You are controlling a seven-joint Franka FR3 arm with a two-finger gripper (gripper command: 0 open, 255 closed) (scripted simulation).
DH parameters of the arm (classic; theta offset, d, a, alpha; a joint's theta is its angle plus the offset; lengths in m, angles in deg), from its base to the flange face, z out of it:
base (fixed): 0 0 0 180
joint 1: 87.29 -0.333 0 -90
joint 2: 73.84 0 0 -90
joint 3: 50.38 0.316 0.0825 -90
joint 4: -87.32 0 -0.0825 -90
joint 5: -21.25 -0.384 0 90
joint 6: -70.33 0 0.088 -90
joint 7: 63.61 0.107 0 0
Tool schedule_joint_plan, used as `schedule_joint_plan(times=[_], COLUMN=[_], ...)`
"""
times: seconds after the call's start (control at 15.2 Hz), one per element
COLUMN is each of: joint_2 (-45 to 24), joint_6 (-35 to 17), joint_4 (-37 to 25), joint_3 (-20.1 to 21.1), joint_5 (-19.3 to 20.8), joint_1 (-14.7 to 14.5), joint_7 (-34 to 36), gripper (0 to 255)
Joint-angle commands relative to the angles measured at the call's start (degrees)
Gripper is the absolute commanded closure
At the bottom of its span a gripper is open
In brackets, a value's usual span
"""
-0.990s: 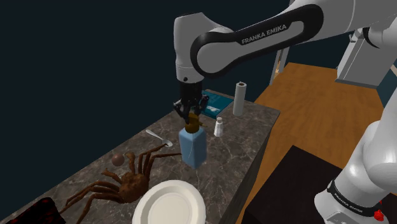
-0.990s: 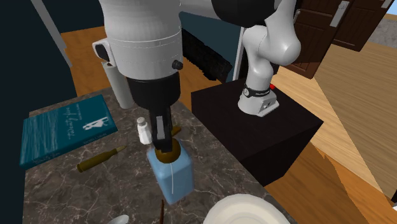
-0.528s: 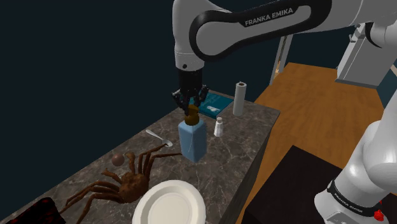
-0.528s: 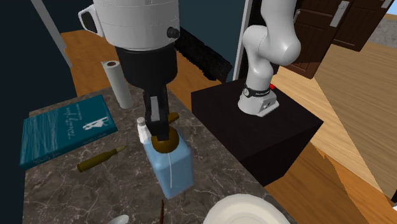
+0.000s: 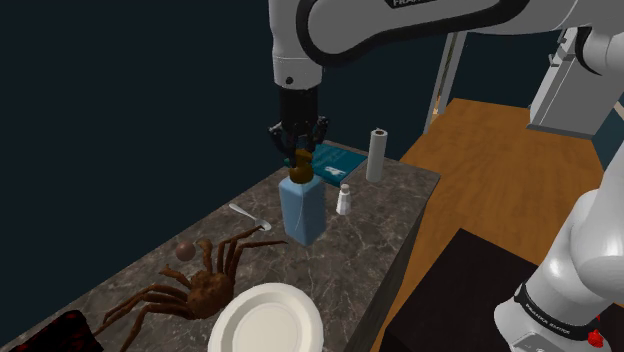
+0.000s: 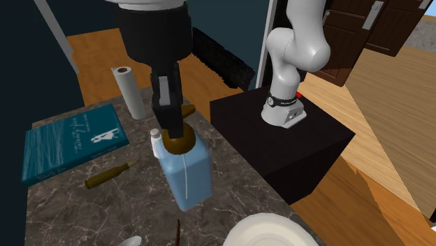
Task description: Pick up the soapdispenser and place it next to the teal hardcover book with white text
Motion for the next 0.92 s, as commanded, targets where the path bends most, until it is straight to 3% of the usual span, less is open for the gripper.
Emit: schedule_joint_plan(times=[0.0, 0.86], joint_2=[-0.28, 7.2], joint_6=[1.67, 11.8], joint_4=[-1.94, -5.13], joint_3=[0.07, -7.17], joint_5=[0.11, -2.9], joint_1=[-0.11, 7.56], joint_7=[0.12, -14.97], gripper=[255, 255])
